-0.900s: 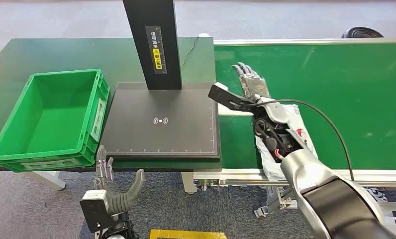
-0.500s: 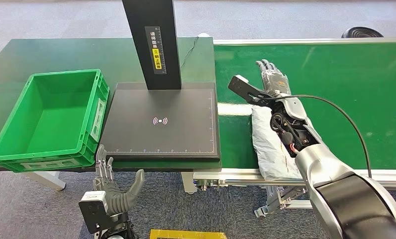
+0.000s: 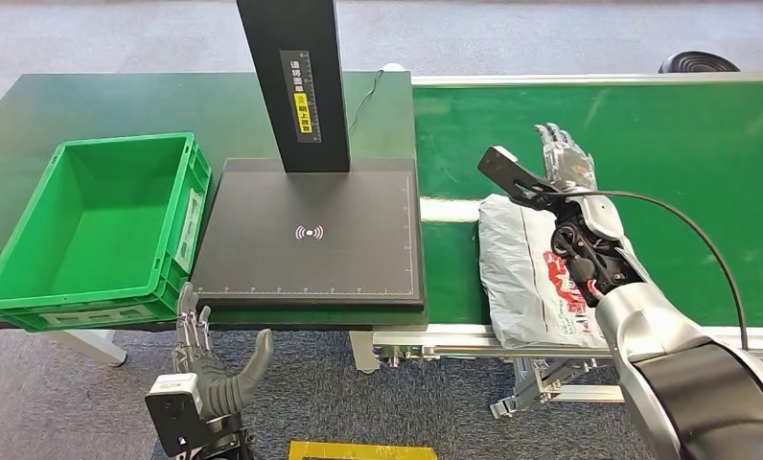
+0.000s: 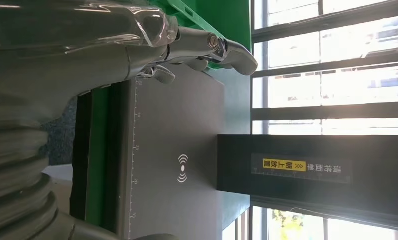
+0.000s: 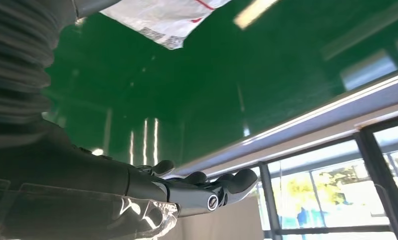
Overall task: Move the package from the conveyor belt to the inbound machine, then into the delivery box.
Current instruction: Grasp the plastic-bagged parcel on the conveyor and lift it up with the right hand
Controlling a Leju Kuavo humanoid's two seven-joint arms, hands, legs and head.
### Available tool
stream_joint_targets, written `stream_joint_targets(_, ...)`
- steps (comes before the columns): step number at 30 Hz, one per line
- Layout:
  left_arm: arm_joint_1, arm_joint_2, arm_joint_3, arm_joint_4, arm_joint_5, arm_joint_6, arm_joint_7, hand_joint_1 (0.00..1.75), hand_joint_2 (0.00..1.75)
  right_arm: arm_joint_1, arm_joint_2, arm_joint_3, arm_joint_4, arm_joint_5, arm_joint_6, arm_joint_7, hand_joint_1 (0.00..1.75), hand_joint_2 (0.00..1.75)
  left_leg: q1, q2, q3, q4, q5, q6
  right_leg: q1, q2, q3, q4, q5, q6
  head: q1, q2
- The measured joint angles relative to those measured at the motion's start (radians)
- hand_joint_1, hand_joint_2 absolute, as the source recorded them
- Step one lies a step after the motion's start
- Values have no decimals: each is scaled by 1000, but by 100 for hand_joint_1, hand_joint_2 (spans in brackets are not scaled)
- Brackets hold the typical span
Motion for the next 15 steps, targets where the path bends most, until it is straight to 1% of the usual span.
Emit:
stream_joint_targets(5,5,8,-1,-3,0,1,0,0,175,28,-22,-16,7,5,-15,13,0,175,0,0,0,0,0,0,0,0,0,0,0,0,0,0)
stream_joint_targets(11,6,12,-3,-3,0,1,0,0,175,39,-33,-24,11,8,-17,20,0,175,0,0,0,0,0,0,0,0,0,0,0,0,0,0)
stream_joint_targets(15,7,14,-7,-4,0,4,0,0,175,45,-41,-25,13,29,-20,60,0,175,0,0,0,0,0,0,0,0,0,0,0,0,0,0)
